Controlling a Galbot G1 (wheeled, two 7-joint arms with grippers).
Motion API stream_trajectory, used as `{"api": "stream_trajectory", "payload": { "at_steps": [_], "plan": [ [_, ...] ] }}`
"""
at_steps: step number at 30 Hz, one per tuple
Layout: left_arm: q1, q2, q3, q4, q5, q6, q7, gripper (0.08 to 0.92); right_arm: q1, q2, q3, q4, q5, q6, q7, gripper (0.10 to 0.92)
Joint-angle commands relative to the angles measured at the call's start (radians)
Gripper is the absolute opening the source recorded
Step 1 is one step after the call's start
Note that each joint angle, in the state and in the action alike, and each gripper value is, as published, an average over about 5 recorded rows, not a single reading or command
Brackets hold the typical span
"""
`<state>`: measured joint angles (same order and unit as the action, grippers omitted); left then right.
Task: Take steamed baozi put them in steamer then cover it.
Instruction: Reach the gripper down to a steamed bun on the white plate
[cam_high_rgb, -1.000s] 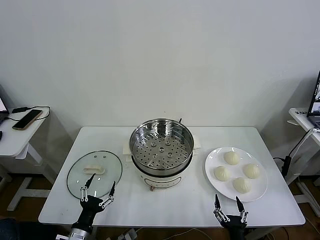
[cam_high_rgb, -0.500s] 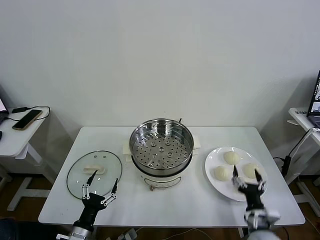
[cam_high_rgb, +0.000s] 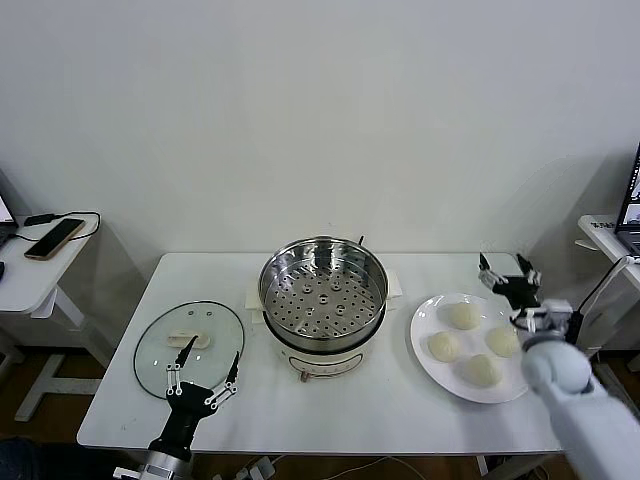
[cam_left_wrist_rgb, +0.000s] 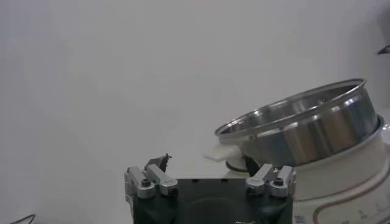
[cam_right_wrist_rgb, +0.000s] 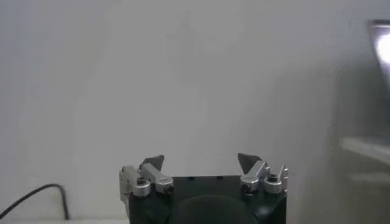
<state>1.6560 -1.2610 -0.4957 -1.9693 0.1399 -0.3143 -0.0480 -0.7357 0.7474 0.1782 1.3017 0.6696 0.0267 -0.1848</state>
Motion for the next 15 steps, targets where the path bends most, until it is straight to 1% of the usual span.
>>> {"api": "stream_trajectory", "payload": {
  "at_steps": [1,4,6,10,15],
  "plan": [
    [0.003,-0.006,0.002,-0.017,0.003,0.008,0.0,0.823,0.473,-0.162,-0.401,-0.336,-0.175,-0.03,-0.695,0.823],
    [0.004,-0.011,0.001,-0.019,0.004,0.011,-0.001,0.823,0.571,-0.143,-0.48,-0.404,-0.339,-0.008,-0.891,0.823],
    [0.005,-0.013,-0.001,-0.021,0.004,0.013,-0.001,0.823,0.627,-0.122,-0.53,-0.442,-0.449,0.004,-0.979,0.823],
    [0.007,-0.018,-0.003,-0.023,0.004,0.016,-0.003,0.823,0.715,-0.07,-0.618,-0.51,-0.621,0.022,-1.087,0.823],
    [0.012,-0.025,-0.007,-0.03,0.004,0.021,-0.006,0.823,0.781,0.002,-0.684,-0.573,-0.768,0.035,-1.177,0.823]
  ]
}}
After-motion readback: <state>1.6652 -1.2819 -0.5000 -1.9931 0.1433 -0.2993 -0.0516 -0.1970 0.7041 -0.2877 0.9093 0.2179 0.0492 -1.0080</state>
